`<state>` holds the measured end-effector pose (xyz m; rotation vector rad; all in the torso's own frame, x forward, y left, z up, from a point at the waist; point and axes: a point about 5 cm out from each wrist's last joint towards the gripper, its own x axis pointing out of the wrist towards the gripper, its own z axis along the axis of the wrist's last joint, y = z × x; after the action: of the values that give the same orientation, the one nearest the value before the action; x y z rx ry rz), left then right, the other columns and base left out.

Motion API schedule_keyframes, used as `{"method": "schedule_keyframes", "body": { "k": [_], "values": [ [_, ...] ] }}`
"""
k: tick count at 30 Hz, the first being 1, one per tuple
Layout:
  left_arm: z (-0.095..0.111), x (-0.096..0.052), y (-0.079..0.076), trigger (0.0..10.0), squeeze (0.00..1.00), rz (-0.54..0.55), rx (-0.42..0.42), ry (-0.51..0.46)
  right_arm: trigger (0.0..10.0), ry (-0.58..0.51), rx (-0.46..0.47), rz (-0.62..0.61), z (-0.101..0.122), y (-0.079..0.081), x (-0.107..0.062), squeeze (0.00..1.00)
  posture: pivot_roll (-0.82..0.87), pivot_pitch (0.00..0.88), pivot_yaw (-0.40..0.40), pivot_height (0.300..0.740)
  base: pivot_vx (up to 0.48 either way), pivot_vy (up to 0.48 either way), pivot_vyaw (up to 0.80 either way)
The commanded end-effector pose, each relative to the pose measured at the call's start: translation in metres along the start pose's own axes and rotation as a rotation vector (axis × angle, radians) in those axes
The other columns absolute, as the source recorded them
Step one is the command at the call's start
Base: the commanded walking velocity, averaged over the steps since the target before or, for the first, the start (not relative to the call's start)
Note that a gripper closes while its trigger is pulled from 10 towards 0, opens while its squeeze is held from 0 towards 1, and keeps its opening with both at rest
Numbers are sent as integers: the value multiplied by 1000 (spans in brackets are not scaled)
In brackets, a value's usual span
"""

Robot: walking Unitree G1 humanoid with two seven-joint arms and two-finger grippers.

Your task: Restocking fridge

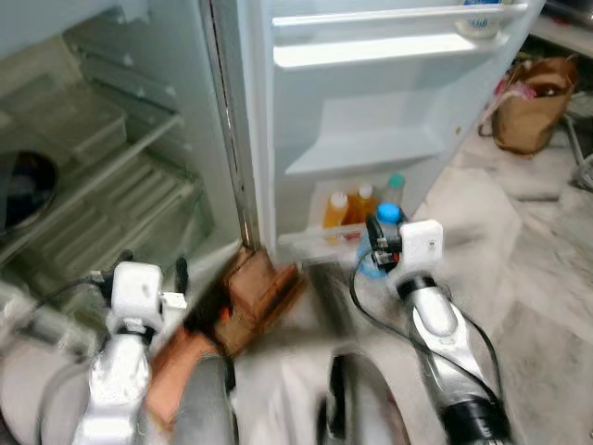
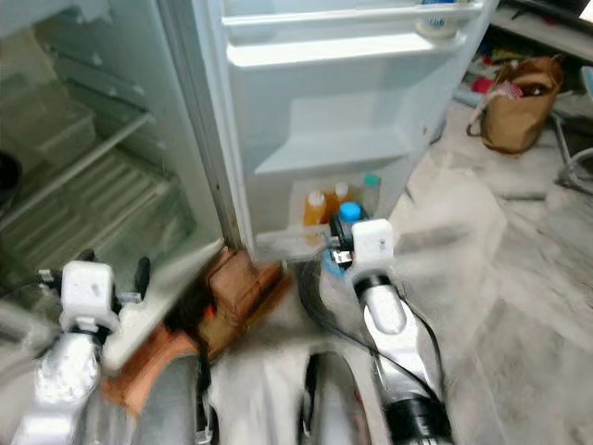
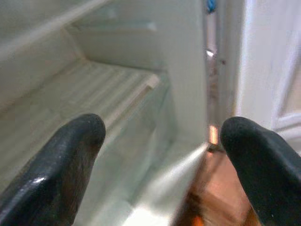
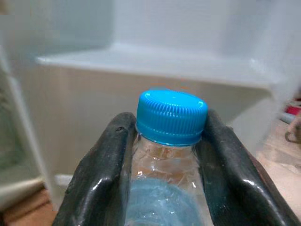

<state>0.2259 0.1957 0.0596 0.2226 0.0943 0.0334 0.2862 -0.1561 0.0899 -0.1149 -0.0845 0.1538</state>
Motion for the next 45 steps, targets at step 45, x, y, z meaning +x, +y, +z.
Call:
{"method": "schedule_keyframes", "body": {
  "k": [45],
  "values": [
    [14, -19, 35, 10000, 0, 77, 68, 30, 10000, -100, -66, 88, 26, 15, 12, 0, 129, 286, -52, 587, 0, 0, 346]
  ]
}}
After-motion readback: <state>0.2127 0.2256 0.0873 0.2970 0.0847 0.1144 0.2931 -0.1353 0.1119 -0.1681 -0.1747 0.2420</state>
